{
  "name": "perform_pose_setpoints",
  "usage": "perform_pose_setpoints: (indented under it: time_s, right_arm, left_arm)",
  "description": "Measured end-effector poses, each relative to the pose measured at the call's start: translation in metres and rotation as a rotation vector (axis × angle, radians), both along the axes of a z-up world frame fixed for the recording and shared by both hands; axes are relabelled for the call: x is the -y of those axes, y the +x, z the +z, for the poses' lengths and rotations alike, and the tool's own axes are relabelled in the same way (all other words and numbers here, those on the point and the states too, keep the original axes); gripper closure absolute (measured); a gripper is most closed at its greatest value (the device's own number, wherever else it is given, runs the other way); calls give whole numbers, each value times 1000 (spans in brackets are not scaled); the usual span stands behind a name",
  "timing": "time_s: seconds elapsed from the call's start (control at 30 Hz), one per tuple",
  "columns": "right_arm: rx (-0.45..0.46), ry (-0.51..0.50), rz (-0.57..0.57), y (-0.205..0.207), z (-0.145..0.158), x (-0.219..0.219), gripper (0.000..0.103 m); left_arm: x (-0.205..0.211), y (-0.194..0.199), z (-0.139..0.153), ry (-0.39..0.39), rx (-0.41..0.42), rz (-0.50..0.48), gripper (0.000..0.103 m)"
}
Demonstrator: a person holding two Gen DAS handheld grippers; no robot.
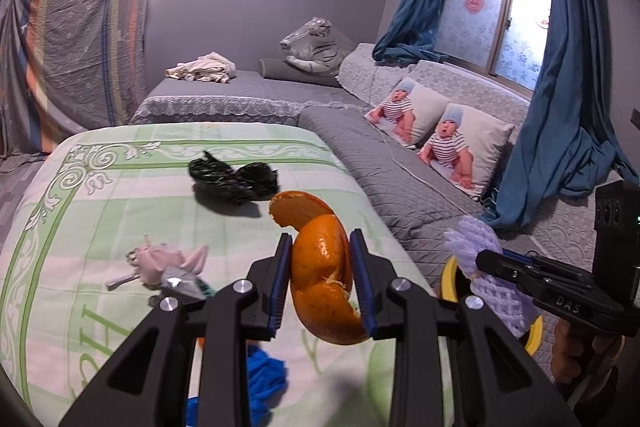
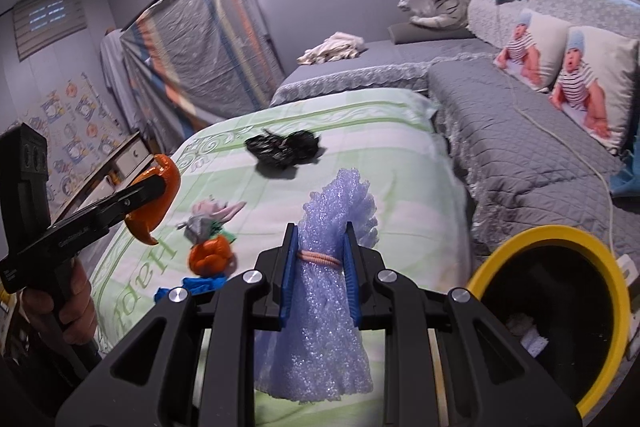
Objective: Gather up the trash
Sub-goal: 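Carry the orange peel and foam net over the yellow bin with both grippers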
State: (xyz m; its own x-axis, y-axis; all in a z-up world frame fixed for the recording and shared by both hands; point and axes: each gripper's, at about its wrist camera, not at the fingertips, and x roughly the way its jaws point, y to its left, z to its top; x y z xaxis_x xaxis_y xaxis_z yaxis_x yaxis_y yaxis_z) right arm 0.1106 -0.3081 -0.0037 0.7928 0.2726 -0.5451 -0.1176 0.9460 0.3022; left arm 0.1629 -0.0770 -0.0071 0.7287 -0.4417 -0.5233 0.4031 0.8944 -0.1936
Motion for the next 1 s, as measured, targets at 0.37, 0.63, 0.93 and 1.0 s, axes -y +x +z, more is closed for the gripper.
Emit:
perform_pose_setpoints:
  time_s: [0.37, 0.63, 0.93, 1.0]
  right_arm:
    - [-8, -2, -134, -10, -5, 58, 83]
    - [-14, -1, -236, -22, -11, 102, 83]
    - [-30, 17, -327, -35, -26, 143, 83]
    - [-39, 23, -345, -37, -30, 152, 83]
  left_arm:
    - [74, 1, 3, 4, -1, -143, 75]
    - [122, 1, 0, 10, -13, -234, 75]
    - [167, -2, -6, 38, -10, -304, 75]
    - [177, -3, -8, 44, -12, -322, 75]
